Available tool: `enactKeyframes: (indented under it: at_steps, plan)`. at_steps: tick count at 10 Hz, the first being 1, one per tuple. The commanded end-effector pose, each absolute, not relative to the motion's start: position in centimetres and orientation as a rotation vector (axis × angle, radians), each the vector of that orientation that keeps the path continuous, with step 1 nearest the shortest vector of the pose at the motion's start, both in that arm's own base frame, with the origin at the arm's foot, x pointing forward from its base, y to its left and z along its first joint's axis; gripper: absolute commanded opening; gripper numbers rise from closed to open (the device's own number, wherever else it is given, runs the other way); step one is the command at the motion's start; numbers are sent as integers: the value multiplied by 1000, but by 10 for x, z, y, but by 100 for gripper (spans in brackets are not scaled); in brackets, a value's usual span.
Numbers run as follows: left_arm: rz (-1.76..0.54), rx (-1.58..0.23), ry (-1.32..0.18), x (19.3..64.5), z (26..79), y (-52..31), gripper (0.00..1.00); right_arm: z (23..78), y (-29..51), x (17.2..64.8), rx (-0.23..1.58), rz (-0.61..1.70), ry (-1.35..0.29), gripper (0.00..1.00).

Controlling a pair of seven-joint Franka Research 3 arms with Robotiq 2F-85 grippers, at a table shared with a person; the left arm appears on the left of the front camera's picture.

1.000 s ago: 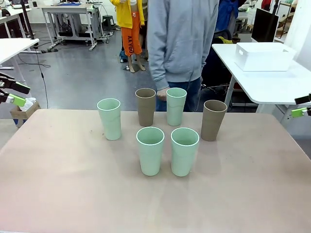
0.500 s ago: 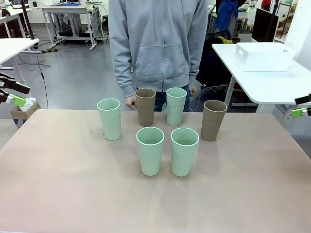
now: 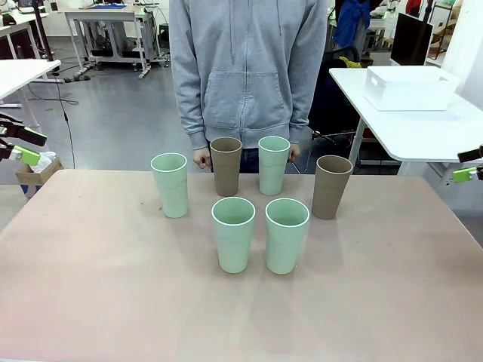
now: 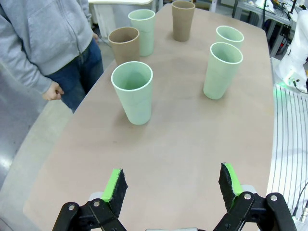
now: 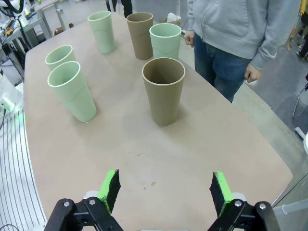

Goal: Stack the cups and store them in the basket.
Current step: Pick up two Reusable plastic cups , one in each hand.

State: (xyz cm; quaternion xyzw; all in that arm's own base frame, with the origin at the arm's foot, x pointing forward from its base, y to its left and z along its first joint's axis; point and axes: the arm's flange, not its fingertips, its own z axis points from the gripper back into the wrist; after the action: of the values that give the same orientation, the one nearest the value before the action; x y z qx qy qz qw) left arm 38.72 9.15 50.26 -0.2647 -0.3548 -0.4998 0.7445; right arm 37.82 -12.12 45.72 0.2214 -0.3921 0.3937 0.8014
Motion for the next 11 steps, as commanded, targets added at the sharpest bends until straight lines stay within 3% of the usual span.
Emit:
enactKeyframes:
  at_steps: [1, 11]
  plan:
    - [-1101, -588, -787, 387, 504, 92, 100, 456, -122, 382, 480, 859, -878, 100]
    - [-1101, -588, -787, 387, 504, 92, 100, 456, -122, 382, 480, 859, -878, 100]
